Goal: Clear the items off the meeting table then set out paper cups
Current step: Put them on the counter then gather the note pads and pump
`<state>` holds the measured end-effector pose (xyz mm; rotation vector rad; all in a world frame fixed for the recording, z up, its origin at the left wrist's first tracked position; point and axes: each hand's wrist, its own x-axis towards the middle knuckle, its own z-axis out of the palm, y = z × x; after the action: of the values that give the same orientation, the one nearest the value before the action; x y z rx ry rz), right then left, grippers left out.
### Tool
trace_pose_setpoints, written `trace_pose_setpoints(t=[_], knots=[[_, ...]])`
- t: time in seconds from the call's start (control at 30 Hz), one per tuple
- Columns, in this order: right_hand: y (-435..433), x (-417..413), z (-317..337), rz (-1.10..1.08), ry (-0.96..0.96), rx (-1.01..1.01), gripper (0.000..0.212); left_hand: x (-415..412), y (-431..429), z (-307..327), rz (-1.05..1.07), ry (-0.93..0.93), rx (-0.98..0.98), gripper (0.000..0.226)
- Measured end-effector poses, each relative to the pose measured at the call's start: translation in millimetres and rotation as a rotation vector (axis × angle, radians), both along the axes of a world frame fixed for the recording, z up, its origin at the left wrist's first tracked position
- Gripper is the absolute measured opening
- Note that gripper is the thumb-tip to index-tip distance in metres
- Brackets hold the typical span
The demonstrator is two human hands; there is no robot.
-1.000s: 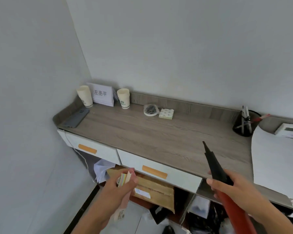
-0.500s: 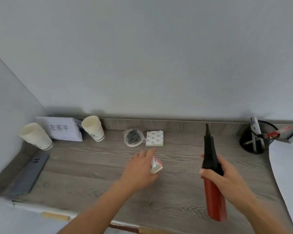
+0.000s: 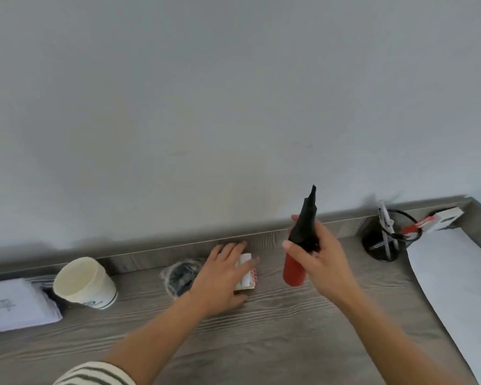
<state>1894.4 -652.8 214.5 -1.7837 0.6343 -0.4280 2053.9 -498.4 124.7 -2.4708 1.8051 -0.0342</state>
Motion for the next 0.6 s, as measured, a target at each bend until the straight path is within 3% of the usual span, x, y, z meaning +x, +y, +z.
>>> trace_pose_setpoints(t=[0.2, 0.4, 0.5, 0.6], knots=[[-0.8, 64.6, -36.4, 0.085, 0.035, -0.067, 0.047, 2.2, 20.4, -21.3, 0.129, 0.071, -0.149, 0.035], [-2.6, 71.9, -55.3, 0.045, 0.091, -0.196, 0.047, -4.2, 9.6, -26.2, 0.235, 0.125, -0.221, 0.034], [-4.0, 68.5, -55.4, 0.079, 0.146, -0.223, 0.059, -12.0, 15.0, -21.7, 0.259, 0.12, -0.224, 0.043], [-4.0, 55.2, -56.8, 0.043, 0.133, -0.272, 0.081, -23.1, 38.7, -11.5, 0.388, 0.174, -0.363, 0.045]])
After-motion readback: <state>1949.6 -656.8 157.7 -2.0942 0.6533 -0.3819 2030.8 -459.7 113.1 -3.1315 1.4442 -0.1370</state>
